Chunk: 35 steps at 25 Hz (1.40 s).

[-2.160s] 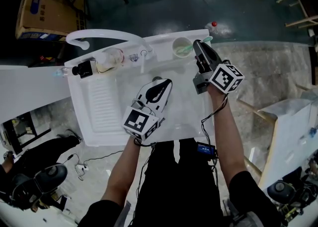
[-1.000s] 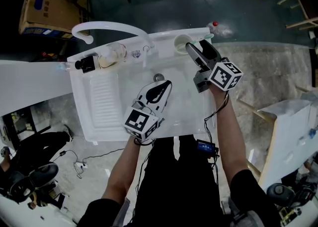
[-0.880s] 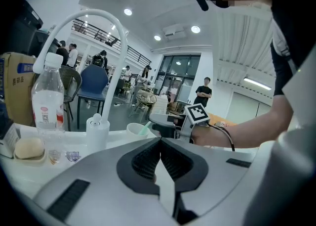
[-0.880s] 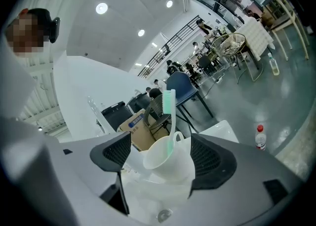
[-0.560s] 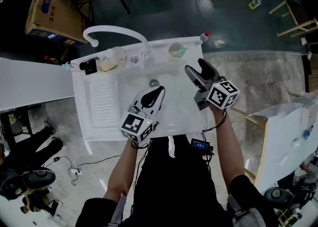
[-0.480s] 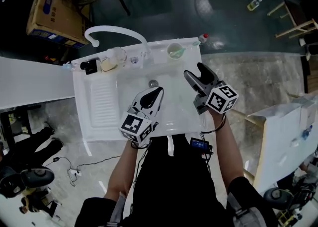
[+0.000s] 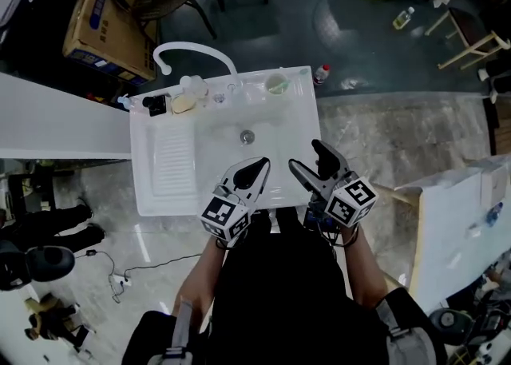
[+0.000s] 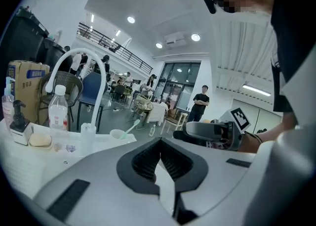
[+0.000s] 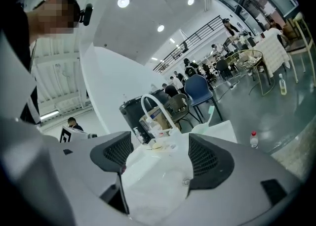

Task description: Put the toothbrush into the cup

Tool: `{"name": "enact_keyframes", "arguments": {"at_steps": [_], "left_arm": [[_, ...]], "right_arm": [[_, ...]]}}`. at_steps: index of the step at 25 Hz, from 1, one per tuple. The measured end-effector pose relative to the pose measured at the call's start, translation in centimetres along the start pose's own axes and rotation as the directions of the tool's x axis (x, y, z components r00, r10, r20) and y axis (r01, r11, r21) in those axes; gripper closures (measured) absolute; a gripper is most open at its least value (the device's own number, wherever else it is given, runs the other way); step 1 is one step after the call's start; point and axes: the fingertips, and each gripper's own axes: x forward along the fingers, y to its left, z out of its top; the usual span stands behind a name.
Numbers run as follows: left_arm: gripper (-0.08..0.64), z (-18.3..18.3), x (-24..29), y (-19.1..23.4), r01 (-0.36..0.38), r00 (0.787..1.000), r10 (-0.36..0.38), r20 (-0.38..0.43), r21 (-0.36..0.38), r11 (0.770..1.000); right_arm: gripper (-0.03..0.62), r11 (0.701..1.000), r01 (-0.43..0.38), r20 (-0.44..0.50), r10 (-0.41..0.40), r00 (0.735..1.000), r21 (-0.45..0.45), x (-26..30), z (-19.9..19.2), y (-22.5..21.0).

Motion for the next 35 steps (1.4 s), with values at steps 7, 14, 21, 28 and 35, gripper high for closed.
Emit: {"name": "enact_keyframes", "arguments": {"at_steps": [7,14,21,28,35], "left_arm": [[0.551,0.1,-2.6,-5.1,-0.032,0.999,0.032,0.015,0.015,0.999],[0.551,-1.5,-5.0,-8.0,-0.096,0.995,0.097,0.024,-0.018,0.995],[0.551,-2.3,-8.8,-12.2,-0.036,0.999,0.034,0.022,0.088,0.995],[0.551,-5.5,-17.7,-17.3,-0.039,0.995,0.031,0.091,0.086,0.996],[0.551,-13.1,-29.3,-22.6,-0.026,0.996,0.018,0.086,0.096,0.995]], "right_arm": [[0.227,0.996,-0.086,0.011,0.087,0.996,-0.028,-4.6,-0.9,3.8],[0.227,0.991,-0.130,-0.017,0.129,0.991,-0.027,-7.2,-3.1,4.2],[0.227,0.993,-0.104,0.039,0.106,0.994,-0.057,-11.4,-4.2,7.4],[0.229,0.988,-0.087,0.051,0.094,0.994,-0.128,-15.9,-9.2,14.7],[0.229,0.987,-0.044,-0.004,0.044,0.999,-0.156,-21.9,-18.6,22.6]]}}
